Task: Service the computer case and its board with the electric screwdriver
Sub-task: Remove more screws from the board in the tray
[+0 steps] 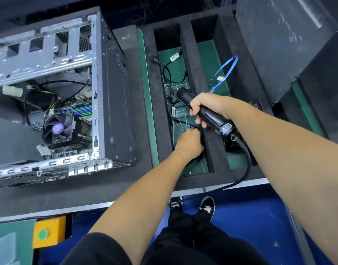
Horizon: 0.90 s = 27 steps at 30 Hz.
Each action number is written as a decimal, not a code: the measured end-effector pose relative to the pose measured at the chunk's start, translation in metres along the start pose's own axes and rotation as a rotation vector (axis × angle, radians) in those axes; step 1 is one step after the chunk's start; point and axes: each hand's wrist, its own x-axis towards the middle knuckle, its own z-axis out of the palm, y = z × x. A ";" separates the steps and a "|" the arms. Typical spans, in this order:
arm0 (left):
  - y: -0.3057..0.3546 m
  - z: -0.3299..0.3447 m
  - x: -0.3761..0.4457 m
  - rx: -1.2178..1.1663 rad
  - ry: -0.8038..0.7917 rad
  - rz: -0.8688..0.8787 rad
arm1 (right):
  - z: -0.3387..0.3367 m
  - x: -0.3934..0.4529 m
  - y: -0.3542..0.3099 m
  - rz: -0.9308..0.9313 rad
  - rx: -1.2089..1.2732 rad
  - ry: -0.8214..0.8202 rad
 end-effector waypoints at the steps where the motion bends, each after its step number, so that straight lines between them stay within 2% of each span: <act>1: 0.000 0.000 0.000 -0.004 -0.002 0.000 | 0.000 0.000 0.000 -0.001 -0.001 -0.001; 9: 0.000 0.000 0.001 -0.091 0.013 -0.123 | 0.000 0.001 0.001 -0.001 0.009 0.002; 13: -0.001 0.001 0.001 -0.071 0.011 -0.088 | 0.000 0.000 0.001 0.005 0.013 -0.004; 19: 0.001 0.002 0.003 0.099 0.041 0.008 | -0.001 0.000 0.001 0.005 0.029 -0.003; 27: 0.001 0.002 0.000 0.116 0.014 0.052 | 0.000 -0.001 0.000 0.001 0.022 -0.003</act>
